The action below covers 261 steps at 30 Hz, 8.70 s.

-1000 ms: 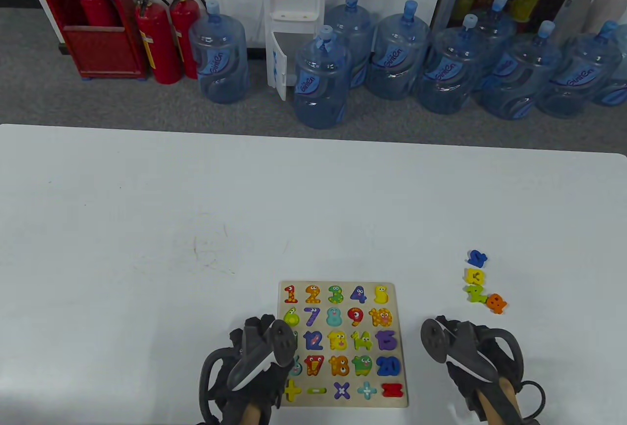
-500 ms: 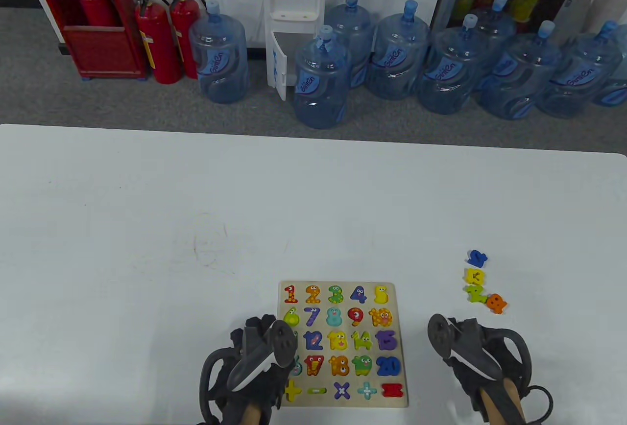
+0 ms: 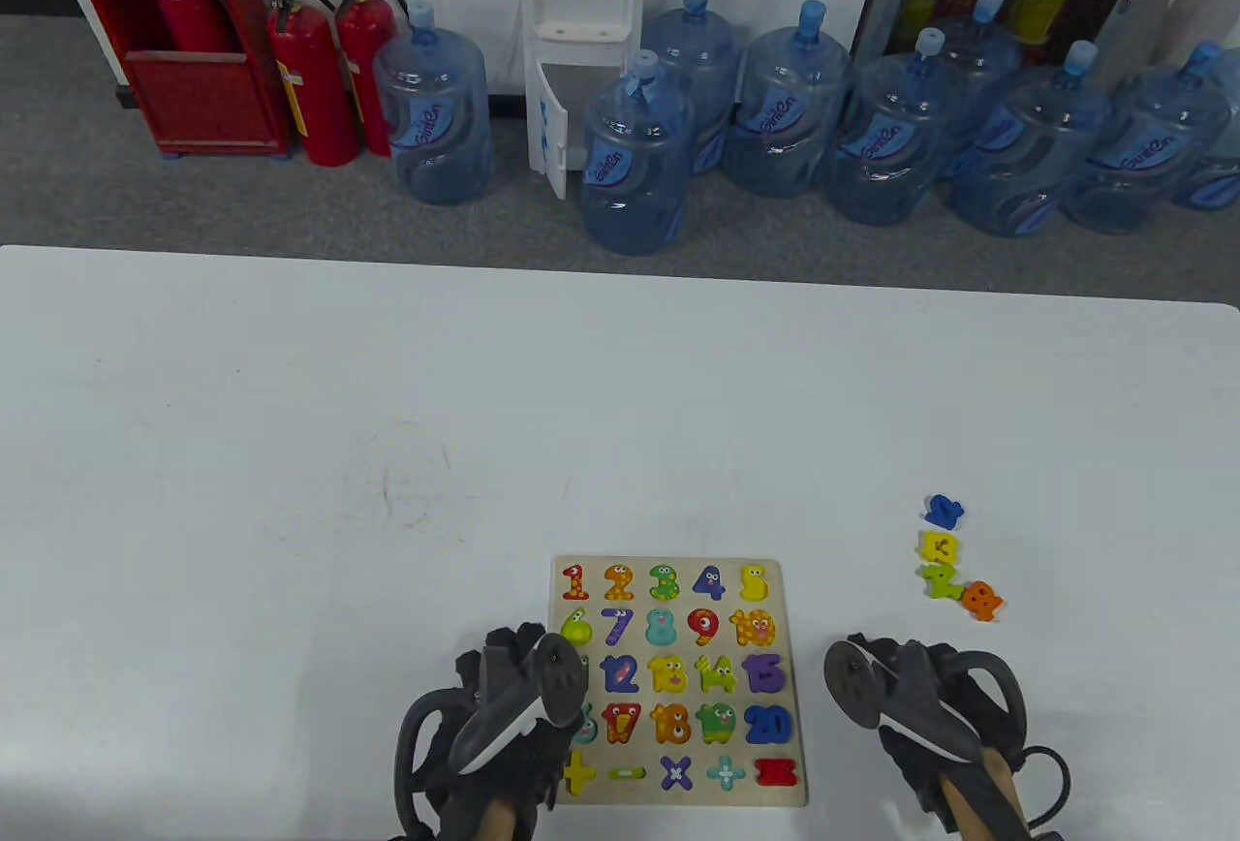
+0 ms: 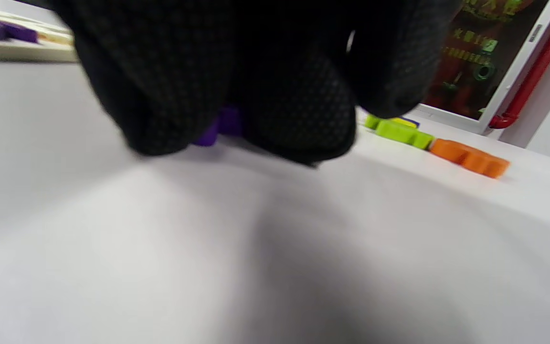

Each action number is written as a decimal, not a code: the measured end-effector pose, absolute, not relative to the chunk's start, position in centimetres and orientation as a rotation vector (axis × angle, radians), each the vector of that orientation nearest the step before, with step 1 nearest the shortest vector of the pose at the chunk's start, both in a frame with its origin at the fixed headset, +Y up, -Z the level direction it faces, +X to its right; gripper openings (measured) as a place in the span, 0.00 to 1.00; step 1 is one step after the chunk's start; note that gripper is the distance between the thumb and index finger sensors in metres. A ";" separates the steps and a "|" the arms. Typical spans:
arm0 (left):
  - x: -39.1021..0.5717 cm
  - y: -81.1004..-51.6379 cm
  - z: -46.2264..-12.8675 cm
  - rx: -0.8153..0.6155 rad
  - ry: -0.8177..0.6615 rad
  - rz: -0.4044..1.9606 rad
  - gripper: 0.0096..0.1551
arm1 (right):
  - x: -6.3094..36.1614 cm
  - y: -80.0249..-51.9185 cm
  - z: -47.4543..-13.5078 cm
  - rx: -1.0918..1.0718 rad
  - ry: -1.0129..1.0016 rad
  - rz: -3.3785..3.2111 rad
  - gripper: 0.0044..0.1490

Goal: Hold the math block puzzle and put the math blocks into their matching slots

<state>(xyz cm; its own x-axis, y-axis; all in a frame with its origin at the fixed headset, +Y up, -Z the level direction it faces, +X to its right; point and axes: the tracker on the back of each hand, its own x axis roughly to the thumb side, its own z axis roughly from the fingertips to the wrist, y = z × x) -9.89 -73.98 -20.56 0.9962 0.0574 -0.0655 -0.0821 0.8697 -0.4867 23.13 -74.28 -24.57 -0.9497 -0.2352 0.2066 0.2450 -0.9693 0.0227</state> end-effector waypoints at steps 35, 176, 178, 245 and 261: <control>-9.8 -74.0 -20.6 -0.515 0.041 0.075 0.51 | 12.9 -70.9 -19.2 -0.949 0.187 -2.841 0.38; -9.8 -73.6 -20.0 -0.485 -0.009 0.127 0.51 | 22.1 -73.7 -26.0 -0.280 -0.330 -2.986 0.30; -9.9 -73.6 -20.0 -0.480 -0.006 0.125 0.51 | 22.1 -73.8 -25.9 -0.273 -0.233 -3.014 0.30; -12.3 -73.9 -19.7 -0.371 0.167 0.147 0.51 | 17.7 -72.0 -24.4 -0.774 0.104 -2.809 0.42; -12.2 -74.0 -19.5 -0.375 0.159 0.149 0.51 | 11.4 -72.5 -23.1 -0.908 0.095 -2.713 0.42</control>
<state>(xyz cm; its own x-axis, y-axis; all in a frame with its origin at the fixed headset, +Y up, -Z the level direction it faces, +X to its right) -12.24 -73.99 -19.55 0.9766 0.1155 -0.1814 -0.1741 0.9197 -0.3518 11.43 -72.45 -23.10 -0.7639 -0.2818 0.5806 0.2405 -0.9591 -0.1492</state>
